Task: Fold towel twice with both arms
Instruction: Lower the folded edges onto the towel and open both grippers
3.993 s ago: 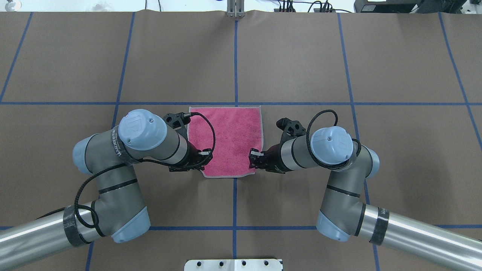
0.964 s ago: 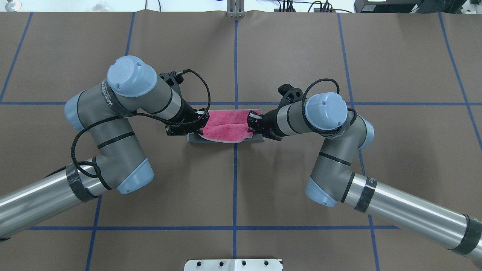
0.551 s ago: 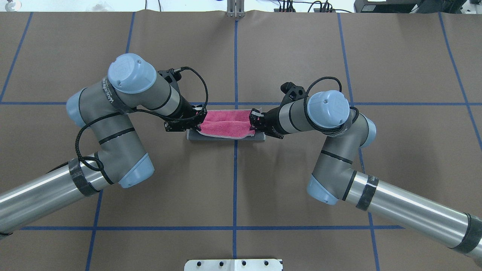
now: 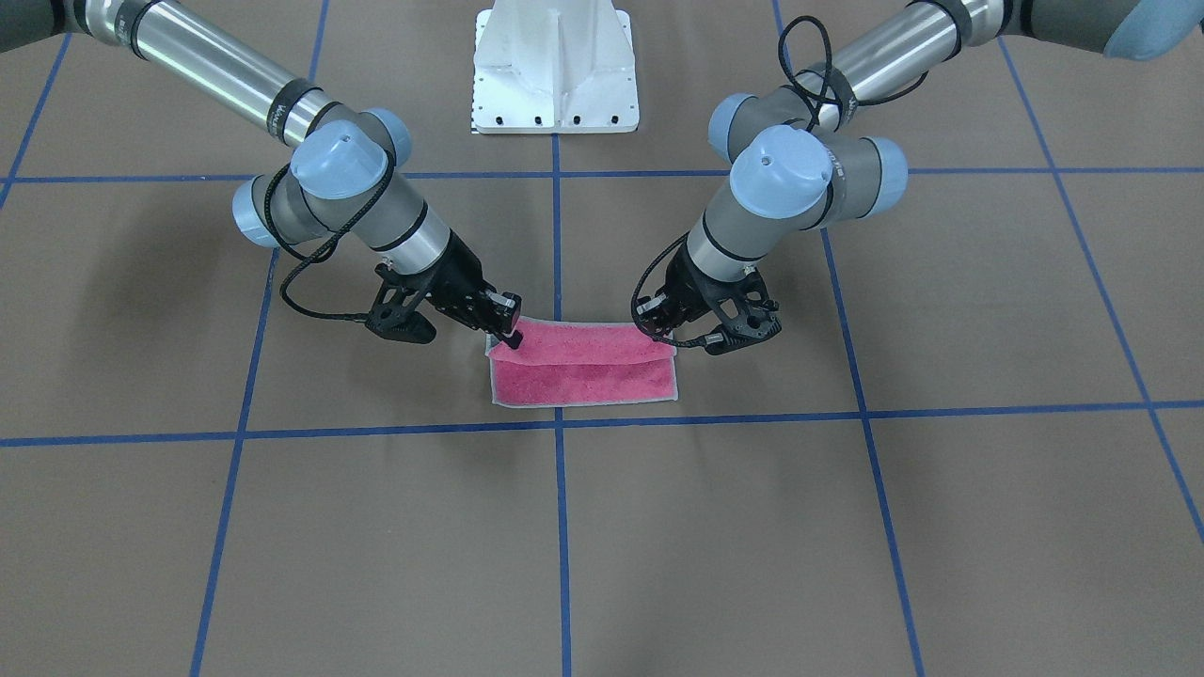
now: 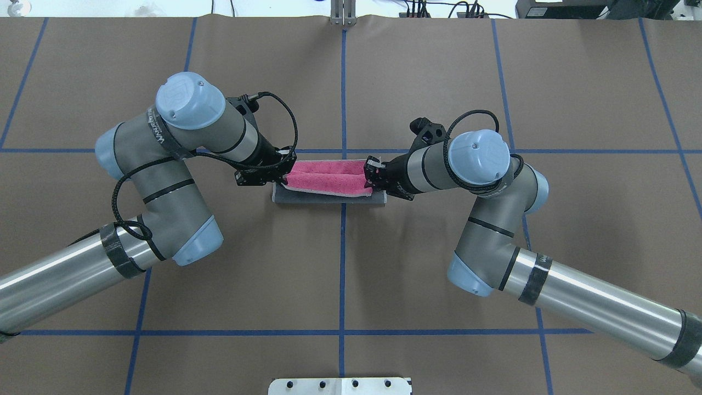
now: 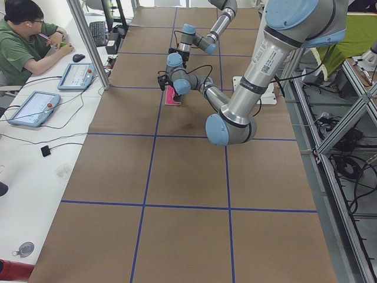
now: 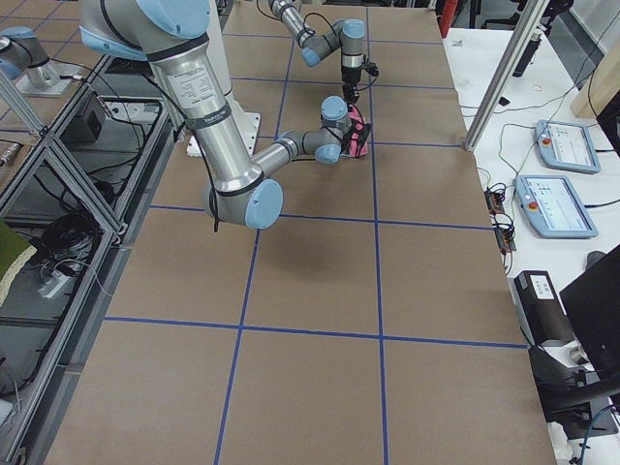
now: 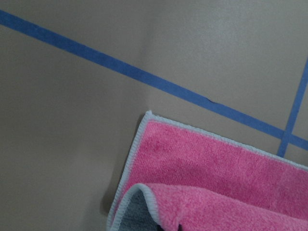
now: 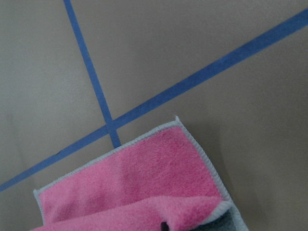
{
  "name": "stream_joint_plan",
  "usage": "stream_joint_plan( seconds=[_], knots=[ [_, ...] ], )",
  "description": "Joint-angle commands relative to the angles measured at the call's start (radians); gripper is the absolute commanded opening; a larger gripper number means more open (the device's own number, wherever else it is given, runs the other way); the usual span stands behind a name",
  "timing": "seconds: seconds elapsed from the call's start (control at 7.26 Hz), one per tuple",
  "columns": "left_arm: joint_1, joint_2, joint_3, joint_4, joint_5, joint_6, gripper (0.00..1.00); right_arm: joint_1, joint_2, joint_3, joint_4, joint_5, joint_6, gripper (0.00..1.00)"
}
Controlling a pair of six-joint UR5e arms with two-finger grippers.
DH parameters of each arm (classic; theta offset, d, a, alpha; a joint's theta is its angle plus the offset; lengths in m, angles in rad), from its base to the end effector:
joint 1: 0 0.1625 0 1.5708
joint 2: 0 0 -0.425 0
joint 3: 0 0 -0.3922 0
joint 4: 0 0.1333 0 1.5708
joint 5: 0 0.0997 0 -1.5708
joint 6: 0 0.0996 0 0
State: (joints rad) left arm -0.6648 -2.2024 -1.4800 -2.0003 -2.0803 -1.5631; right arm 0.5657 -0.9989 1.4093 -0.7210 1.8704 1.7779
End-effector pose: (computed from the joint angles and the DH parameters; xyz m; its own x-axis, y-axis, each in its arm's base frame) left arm 0.5107 -0.5079 0.2705 0.4464 -0.3414 -0.8272 0.2184 0.9380 -0.2692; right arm -0.5443 -0.4687 0.2975 0.1960 0.3571 0.9133 -0.3221 0.9031 -0.2841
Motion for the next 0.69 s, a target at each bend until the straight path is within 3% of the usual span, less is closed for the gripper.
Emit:
stream_joint_plan(
  seconds=[0.0,0.55],
  knots=[
    [-0.001,0.000,0.006,-0.002,0.000,0.000,0.00,-0.001,0.005,-0.004,0.000,-0.011,0.000,0.00],
    [-0.001,0.000,0.012,-0.002,0.000,0.000,0.00,0.000,0.020,-0.027,0.000,-0.025,0.000,0.00]
  ],
)
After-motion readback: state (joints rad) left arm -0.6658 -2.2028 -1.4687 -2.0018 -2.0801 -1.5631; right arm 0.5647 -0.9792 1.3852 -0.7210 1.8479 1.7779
